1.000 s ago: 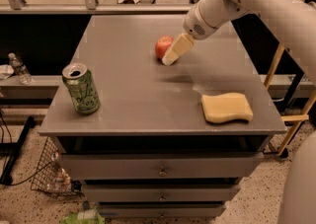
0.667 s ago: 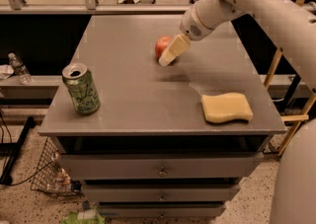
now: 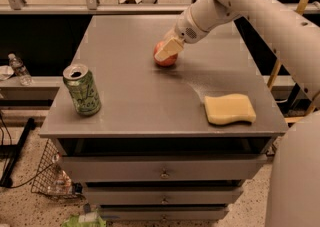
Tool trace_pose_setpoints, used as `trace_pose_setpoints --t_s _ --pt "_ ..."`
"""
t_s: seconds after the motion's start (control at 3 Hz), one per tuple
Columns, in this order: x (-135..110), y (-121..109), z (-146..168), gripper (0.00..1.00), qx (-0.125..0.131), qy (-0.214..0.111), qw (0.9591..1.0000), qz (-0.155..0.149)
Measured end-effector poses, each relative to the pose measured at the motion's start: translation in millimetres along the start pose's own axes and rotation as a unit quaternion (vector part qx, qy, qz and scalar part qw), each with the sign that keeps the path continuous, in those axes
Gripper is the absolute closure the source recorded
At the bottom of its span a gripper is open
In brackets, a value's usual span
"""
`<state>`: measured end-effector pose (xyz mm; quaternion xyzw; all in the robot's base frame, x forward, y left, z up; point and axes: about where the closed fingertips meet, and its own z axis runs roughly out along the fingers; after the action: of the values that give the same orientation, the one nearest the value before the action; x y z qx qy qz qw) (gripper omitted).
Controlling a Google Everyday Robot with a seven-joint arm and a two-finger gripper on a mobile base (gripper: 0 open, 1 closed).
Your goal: Pick apple
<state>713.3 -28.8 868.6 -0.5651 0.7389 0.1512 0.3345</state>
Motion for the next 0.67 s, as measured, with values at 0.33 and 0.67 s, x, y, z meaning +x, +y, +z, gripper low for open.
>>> trace_pose_setpoints --t_s 0.33,0.67 --pt "-7.9 5.9 14.3 0.63 -0.021 -0.014 0.9997 -0.006" --pt "-15.7 12.6 27.5 0.95 -0.043 -0.024 0.9987 -0.014"
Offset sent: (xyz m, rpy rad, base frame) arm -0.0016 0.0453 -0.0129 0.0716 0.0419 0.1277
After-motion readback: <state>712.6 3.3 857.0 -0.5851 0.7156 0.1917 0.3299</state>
